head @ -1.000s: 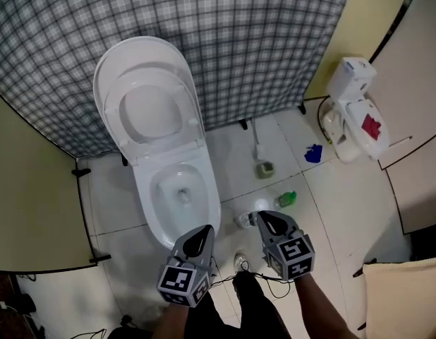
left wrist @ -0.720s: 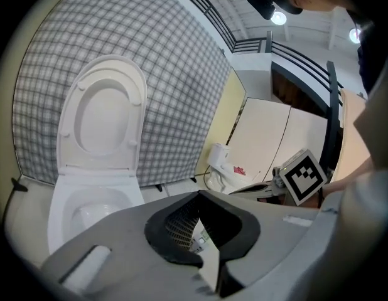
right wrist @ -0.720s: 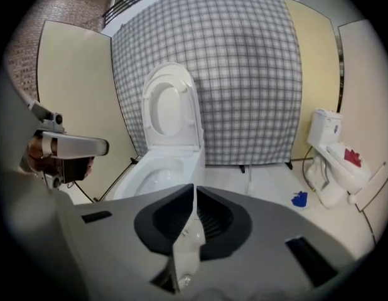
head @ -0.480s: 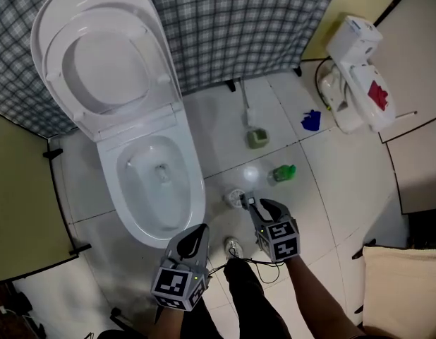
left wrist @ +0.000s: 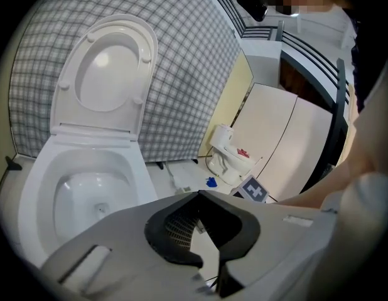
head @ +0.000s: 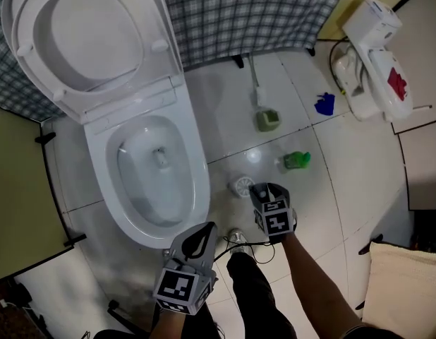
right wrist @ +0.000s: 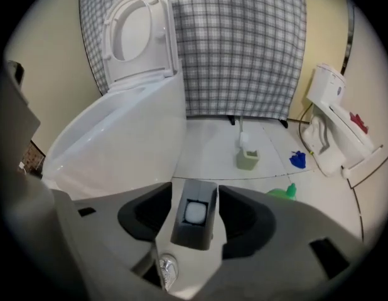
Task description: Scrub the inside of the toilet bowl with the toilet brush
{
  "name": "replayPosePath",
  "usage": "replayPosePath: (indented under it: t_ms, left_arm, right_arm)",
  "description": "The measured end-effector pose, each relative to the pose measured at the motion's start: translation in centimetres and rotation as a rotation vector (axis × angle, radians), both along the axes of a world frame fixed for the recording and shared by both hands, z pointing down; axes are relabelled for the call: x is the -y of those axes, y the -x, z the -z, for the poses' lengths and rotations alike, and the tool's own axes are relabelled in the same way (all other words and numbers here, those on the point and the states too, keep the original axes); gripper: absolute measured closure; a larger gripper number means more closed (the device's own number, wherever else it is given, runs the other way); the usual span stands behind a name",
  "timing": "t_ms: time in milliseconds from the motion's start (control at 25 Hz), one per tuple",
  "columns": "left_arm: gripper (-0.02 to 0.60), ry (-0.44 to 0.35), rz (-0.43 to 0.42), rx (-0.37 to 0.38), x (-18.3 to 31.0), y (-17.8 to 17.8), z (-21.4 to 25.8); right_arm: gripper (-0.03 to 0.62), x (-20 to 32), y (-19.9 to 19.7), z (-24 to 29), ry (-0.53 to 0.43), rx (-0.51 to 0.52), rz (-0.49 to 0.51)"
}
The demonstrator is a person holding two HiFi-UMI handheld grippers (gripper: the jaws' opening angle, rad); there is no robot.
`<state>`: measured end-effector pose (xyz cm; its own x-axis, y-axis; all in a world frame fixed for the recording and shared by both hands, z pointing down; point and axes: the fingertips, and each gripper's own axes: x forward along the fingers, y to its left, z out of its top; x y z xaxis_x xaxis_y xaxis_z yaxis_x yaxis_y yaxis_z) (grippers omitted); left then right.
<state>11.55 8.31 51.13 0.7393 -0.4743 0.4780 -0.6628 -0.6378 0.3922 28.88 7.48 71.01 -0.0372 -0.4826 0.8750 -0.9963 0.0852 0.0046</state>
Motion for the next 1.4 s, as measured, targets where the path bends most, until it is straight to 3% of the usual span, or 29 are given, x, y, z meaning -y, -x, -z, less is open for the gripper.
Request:
replayPosePath:
  t_ms: [400,680,920,1240,1400]
  left_arm:
    - [0.589,0.033,0.026,0.024,1.8,0.3,-2.7]
    - [0.589,0.056,0.040,0.020,1.3,1.4,-2.5]
    - [0.589,0.056,0.045,0.005,0.7,3.1,1.0]
    - [0.589,0.008,0.122,-0.022,2.7,7.6,7.8]
    - [0.589,-0.030,0.164,-0.027,4.3,10.1,10.3]
  right_arm:
    - [0.359,-0.2,-0.9,-5.5,0.076,-0.023,-0.086]
    - [0.365,-1.3,-0.7,-2.5,0.054,-0.034,-0.053]
    - [0.365,-2.9,-0.6,6.2,-0.014,0.007,-0.075]
    - [0.365,1.7,2.4,25.7,-0.332,0.011,-0.030]
    - [0.365,5.5,5.9,32.4,-0.483,0.049,0.030]
